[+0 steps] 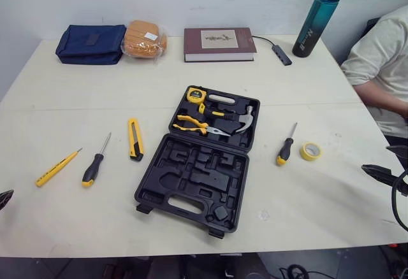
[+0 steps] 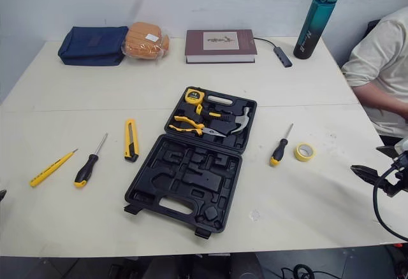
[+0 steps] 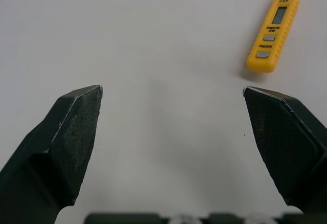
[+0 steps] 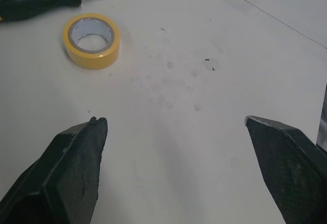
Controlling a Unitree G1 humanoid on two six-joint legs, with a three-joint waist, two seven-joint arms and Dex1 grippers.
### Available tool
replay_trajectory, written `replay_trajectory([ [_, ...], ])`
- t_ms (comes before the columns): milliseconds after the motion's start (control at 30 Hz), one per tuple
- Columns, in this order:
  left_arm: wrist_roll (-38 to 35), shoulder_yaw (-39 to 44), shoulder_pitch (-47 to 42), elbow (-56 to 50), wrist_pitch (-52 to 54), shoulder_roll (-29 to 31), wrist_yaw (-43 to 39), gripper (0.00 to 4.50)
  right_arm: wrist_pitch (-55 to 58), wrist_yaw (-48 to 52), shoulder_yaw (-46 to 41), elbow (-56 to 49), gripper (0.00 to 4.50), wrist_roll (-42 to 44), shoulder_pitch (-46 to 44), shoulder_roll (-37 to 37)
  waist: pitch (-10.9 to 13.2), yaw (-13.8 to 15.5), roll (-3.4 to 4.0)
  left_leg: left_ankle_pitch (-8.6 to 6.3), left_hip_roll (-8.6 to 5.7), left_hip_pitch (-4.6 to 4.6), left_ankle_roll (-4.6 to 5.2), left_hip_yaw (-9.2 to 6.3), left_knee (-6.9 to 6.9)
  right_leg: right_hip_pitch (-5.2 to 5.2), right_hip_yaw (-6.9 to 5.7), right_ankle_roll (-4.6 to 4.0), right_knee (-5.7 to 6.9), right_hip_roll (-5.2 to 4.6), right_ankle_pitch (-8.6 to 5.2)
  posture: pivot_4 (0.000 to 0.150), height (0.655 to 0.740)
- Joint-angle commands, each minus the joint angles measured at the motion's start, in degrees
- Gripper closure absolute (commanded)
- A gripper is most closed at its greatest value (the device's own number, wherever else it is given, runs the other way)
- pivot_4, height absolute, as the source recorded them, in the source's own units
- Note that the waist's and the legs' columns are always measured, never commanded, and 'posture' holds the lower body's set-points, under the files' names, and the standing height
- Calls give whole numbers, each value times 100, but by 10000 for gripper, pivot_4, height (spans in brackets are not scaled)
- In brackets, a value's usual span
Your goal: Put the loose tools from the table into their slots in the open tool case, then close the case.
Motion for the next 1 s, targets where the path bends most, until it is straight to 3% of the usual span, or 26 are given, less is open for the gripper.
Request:
replay_trajectory([
  [33, -94, 132, -13, 47, 6, 161, -13, 527, -17, -31, -344, -100, 0, 86, -32, -28, 0, -4, 0, 0, 0, 0, 0, 0, 0, 0, 0, 0, 0, 0, 0, 1500, 7400],
  [1000, -86, -99, -154, -10, 130, 123, -115, 527, -83, -136, -348, -133, 0, 46, 50, 31, -1, 2, -1, 0, 0, 0, 0, 1, 2, 0, 0, 0, 3, 0, 0, 1500, 7400],
])
